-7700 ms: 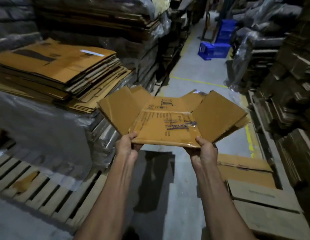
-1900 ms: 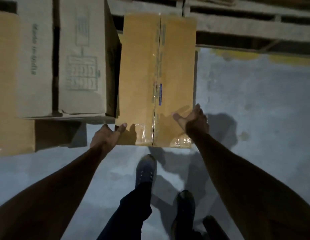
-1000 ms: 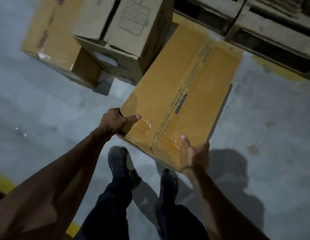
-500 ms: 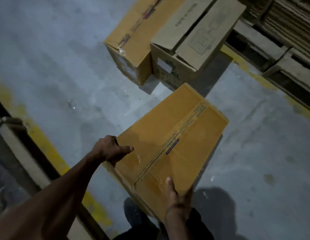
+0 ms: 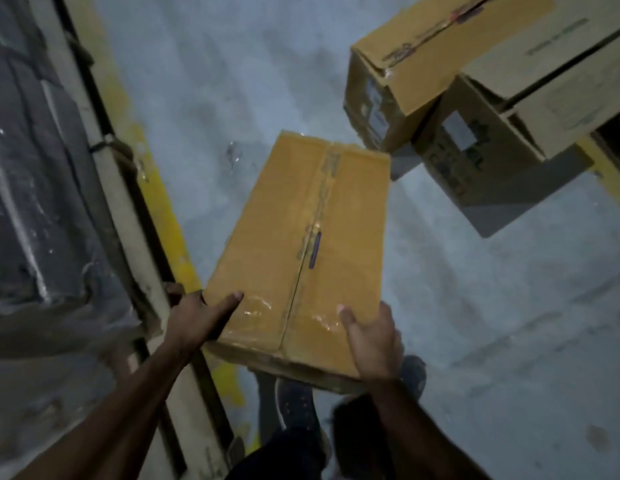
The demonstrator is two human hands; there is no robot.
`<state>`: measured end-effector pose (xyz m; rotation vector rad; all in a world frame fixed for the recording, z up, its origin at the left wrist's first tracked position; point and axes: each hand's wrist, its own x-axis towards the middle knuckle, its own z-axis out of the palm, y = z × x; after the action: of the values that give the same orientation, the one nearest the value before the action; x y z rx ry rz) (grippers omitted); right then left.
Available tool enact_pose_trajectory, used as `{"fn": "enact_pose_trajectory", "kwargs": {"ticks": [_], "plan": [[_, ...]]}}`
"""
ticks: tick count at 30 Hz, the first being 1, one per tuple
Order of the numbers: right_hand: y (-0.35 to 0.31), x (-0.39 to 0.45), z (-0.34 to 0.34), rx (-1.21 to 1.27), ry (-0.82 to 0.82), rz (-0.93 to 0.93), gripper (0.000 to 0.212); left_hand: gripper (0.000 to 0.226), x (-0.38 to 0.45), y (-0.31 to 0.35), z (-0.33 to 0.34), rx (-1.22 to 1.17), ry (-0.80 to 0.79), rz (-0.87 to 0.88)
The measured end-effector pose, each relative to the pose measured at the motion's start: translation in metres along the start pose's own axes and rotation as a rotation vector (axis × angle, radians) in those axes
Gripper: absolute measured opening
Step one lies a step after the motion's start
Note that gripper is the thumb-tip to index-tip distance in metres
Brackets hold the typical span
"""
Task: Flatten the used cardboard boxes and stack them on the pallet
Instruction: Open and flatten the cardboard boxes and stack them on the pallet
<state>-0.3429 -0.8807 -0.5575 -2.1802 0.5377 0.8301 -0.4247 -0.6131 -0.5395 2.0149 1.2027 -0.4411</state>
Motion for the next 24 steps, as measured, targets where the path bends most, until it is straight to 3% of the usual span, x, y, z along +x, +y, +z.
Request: {"fn": "enact_pose_trajectory", "kwargs": {"ticks": [4,8,11,13,19,24], "plan": [[-0.019,0.044,0.017,-0.169,0.068,-0.117,0.066,0.069,0.014,-0.035,0.034,-0.187,0.049,-0.052],[-0.001,0.092,0.038,-0.193,0.056,-0.203,0.068,0.048,0.04,-0.051,0.076,-0.323,0.031,-0.061],[0.027,0.124,0.053,-0.182,-0.022,-0.194,0.07,0.089,0.066,-0.073,0.112,-0.312,-0.09,-0.091],[0.045,0.138,0.063,-0.166,-0.014,-0.202,0.073,0.096,0.075,-0.083,0.129,-0.322,-0.087,-0.082],[0.063,0.148,0.078,-0.193,0.114,-0.319,0.074,0.073,0.078,-0.099,0.157,-0.428,0.085,0.024],[0.063,0.147,0.078,-0.167,0.119,-0.315,0.072,0.062,0.078,-0.102,0.158,-0.443,0.102,0.078]]}}
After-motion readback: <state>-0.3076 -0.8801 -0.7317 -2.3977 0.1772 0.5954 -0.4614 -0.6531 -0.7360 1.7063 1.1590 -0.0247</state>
